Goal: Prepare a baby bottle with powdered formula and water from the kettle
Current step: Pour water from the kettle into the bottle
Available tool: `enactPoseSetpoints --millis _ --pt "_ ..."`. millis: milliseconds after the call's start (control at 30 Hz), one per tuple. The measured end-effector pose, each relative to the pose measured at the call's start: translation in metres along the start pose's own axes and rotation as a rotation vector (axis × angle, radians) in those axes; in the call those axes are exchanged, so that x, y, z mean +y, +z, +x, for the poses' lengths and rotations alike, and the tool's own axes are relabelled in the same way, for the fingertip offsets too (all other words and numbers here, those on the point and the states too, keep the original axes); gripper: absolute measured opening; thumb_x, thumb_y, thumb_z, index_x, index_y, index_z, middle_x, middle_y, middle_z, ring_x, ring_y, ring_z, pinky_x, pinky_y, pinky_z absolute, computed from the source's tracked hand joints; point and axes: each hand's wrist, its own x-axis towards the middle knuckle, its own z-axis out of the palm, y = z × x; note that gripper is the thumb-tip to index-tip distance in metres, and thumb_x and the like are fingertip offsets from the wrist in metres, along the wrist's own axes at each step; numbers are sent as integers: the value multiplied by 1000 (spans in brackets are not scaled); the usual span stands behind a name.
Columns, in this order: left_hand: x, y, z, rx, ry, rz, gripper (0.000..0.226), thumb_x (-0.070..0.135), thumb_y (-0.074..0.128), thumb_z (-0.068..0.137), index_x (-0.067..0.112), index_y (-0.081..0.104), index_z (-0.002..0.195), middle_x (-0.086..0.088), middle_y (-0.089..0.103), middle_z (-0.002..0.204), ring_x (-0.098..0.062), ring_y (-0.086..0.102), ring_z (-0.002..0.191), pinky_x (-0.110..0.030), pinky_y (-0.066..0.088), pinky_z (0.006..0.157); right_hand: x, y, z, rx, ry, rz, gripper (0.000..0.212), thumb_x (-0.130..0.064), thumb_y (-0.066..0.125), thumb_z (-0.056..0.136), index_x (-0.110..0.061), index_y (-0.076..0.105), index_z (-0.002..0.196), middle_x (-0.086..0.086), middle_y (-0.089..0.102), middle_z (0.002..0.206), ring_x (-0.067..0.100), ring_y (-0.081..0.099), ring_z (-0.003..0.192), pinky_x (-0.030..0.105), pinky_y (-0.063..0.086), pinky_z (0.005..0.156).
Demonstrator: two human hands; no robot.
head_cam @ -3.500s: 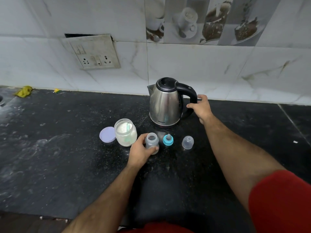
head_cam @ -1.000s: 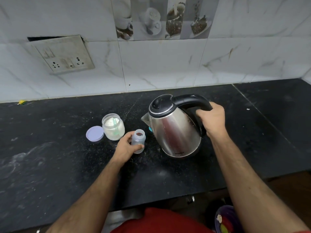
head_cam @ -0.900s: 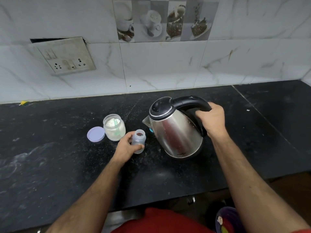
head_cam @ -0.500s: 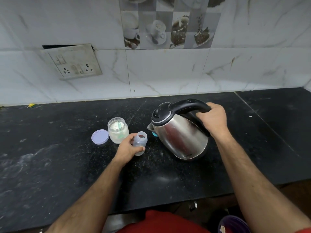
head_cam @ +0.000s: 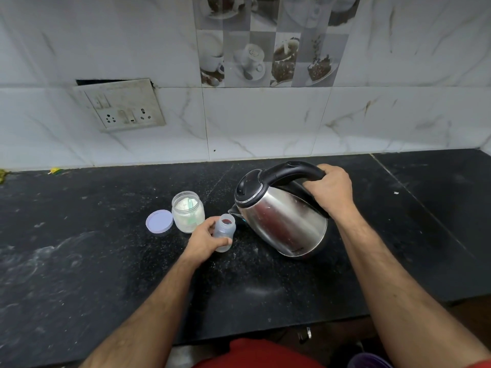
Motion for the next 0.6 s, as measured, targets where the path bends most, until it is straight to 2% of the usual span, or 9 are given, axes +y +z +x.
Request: enactPoseSetpoints --millis 267,467,600 --pt "-4 0 1 9 -9 -9 57 -2 83 70 19 60 118 2 71 112 -12 66 105 -25 49 93 -5 0 0 -9 -4 -14 23 -14 70 70 -24 54 58 -7 54 55 20 53 62 27 36 62" --pt "-6 -1 0 27 -24 -16 56 -4 81 72 18 60 119 2 70 111 -8 64 100 -13 47 79 -5 0 3 -1 -11 -21 20 -14 70 69 -20 55 58 -5 54 55 22 54 62 29 38 61" --pt "-11 -2 3 38 -28 -25 57 -5 81 71 15 60 120 -1 70 113 -13 66 104 -21 50 87 -4 1 5 6 -25 -41 7 -17 72 69 -13 66 70 4 62 62 26 59 66 30 41 60"
